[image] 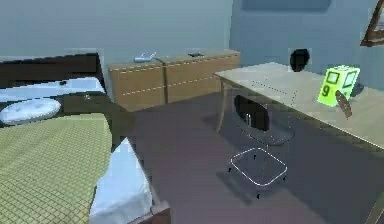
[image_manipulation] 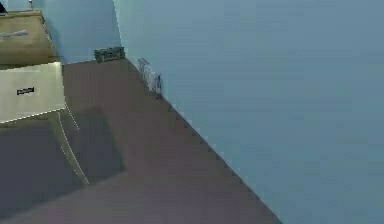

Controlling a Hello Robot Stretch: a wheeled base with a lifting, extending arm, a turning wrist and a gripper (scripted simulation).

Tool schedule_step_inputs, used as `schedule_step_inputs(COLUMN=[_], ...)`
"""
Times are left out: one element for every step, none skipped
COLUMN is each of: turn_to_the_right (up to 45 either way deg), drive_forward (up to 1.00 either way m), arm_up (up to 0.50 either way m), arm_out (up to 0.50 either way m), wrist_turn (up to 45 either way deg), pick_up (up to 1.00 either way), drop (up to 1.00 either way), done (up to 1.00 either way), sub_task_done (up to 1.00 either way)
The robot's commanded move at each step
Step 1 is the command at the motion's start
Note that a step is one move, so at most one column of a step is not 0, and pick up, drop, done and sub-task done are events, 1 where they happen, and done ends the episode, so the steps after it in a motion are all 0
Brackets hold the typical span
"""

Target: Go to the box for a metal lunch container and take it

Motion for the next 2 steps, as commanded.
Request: schedule_step_inputs(turn_to_the_right=[45.0,3.0], drive_forward=[0.00,0.00], arm_up=[0.00,0.00], arm_out=[0.00,0.00], wrist_turn=[0.0,0.0], pick_up=[0.00,0.00], drop=[0.00,0.00], done=[0.00,0.00], sub_task_done=[0.00,0.00])
